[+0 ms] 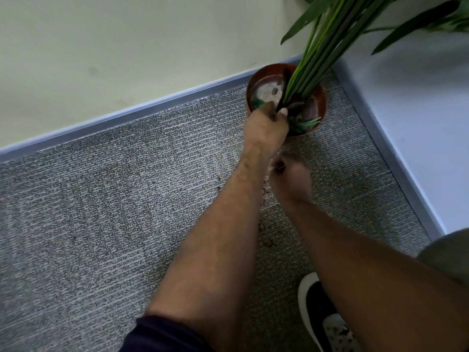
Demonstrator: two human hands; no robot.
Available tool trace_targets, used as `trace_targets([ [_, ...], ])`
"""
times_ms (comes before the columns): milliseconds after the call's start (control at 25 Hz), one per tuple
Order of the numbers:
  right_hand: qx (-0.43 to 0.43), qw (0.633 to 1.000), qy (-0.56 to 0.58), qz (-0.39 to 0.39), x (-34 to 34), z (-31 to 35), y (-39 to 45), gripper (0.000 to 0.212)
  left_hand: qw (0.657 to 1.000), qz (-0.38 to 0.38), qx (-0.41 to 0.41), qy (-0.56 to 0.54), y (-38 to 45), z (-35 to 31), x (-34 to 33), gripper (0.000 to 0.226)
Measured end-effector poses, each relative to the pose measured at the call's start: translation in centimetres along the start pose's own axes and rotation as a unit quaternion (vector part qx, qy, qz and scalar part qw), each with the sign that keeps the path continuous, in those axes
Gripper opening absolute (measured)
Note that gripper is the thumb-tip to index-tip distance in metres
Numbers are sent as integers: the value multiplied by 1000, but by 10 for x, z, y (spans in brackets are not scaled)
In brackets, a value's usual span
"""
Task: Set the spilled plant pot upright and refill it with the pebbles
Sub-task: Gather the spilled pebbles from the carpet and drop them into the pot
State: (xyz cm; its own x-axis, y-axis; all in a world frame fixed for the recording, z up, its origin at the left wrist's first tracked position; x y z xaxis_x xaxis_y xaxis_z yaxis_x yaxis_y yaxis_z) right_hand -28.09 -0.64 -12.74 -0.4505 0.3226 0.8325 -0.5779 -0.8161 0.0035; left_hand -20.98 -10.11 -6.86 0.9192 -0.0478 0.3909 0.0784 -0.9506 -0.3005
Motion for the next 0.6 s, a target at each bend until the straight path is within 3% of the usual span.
trace_targets([
  [80,-28,989,-65,126,-17,-11,-6,6,999,-42,-5,5,-8,33,12,26],
  [120,-35,979,-84,183,-25,-15,-10,13,997,-72,12,32,-15,57,19,23],
  [200,-20,954,-91,283,-37,-20,-24,48,980,-115,64,148,-36,113,34,27],
  [280,41,927,-135,348,-47,-20,-37,82,955,-63,95,273,-61,164,43,44],
  [400,168,884,-269,343,-57,-20,-53,92,936,12,114,333,-81,203,45,65],
  [480,208,877,-308,305,-56,-20,-58,81,935,22,104,338,-83,208,42,61],
  [600,187,893,-299,280,-54,-18,-53,68,929,56,70,358,-84,209,39,44],
])
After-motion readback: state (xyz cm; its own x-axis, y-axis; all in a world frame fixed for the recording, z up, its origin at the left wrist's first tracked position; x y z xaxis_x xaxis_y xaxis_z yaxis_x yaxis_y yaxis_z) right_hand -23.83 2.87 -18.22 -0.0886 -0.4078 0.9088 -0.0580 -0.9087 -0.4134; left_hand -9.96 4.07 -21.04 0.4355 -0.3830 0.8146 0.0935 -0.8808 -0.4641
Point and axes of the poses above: each hand's wrist, its own y-axis towards the middle knuckle, its own x-axis out of the back of the hand, z = x × y, the point moved 2 cm from there along y, towards the middle knuckle, and after that the axes turned 11 degrees about -z, right-handed, at the moved point
